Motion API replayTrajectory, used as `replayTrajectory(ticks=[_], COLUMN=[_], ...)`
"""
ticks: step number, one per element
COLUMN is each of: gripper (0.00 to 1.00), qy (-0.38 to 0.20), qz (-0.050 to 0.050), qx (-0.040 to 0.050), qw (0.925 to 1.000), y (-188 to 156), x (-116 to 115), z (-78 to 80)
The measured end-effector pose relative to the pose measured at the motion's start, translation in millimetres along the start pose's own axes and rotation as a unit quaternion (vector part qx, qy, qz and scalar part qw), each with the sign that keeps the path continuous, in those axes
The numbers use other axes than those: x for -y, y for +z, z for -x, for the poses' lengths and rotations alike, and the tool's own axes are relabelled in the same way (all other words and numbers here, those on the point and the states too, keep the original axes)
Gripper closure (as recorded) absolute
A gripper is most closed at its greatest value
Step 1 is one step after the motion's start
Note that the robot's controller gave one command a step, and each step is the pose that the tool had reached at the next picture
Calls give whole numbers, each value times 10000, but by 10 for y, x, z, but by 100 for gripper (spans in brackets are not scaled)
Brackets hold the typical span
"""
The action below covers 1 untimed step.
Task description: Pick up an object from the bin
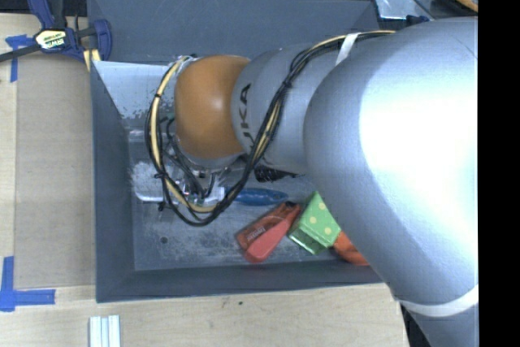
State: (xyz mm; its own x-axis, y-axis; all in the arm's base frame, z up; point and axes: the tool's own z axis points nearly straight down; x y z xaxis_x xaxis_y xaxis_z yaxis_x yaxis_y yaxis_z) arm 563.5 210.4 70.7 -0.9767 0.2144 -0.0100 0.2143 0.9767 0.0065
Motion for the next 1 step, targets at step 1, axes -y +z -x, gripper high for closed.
replayTrajectory(ticks=[1], gripper=[0], qy=[-671], qz=[-5], qx=[-12], qw=[9977], y=[-8], x=[-62], z=[174])
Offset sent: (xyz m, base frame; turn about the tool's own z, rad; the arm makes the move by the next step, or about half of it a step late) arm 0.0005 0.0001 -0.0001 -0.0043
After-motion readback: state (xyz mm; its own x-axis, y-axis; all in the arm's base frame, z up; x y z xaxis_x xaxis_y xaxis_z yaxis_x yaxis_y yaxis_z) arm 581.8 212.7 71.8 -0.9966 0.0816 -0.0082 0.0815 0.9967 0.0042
